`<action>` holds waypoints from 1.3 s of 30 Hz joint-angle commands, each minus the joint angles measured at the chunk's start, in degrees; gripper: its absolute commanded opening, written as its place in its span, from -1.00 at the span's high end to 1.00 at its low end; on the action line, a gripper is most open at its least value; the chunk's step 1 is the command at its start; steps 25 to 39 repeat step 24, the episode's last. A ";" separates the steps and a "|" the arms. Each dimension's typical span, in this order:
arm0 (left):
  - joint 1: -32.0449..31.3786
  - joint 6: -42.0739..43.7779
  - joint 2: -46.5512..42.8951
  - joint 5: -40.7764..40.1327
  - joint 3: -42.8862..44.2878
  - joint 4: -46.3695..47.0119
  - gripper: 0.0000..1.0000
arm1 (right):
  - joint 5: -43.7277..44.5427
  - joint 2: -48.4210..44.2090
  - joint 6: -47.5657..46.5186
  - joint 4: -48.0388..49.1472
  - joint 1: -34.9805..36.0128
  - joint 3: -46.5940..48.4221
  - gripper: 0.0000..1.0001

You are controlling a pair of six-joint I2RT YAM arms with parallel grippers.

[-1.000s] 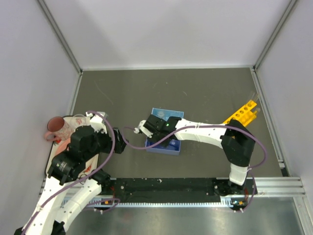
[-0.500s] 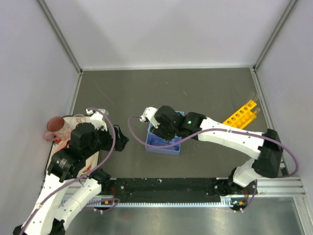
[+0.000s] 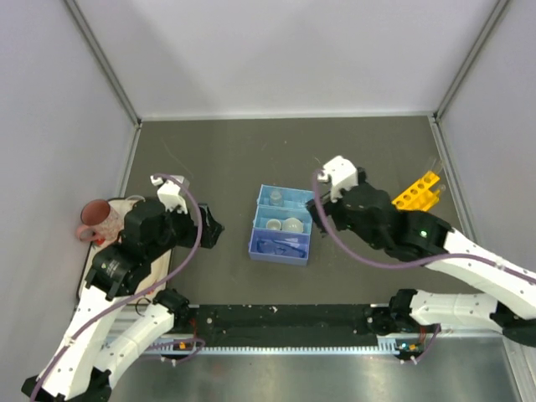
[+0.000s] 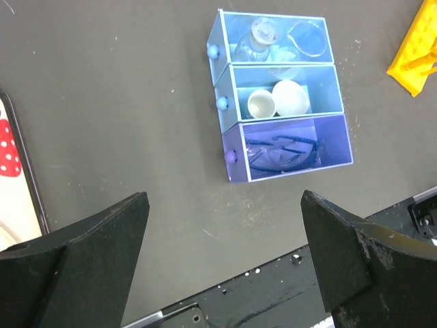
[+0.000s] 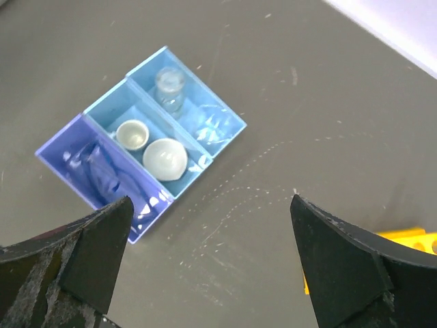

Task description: Organize the chemistry lab equipment

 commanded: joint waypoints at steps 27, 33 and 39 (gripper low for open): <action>-0.13 -1.48 1.34 1.21 -6.79 26.37 -0.98 | 24.92 -15.23 13.36 -7.34 -10.77 -1.18 -0.98; -0.13 -1.48 1.34 1.21 -6.79 26.37 -0.98 | 24.92 -15.23 13.36 -7.34 -10.77 -1.18 -0.98; -0.13 -1.48 1.34 1.21 -6.79 26.37 -0.98 | 24.92 -15.23 13.36 -7.34 -10.77 -1.18 -0.98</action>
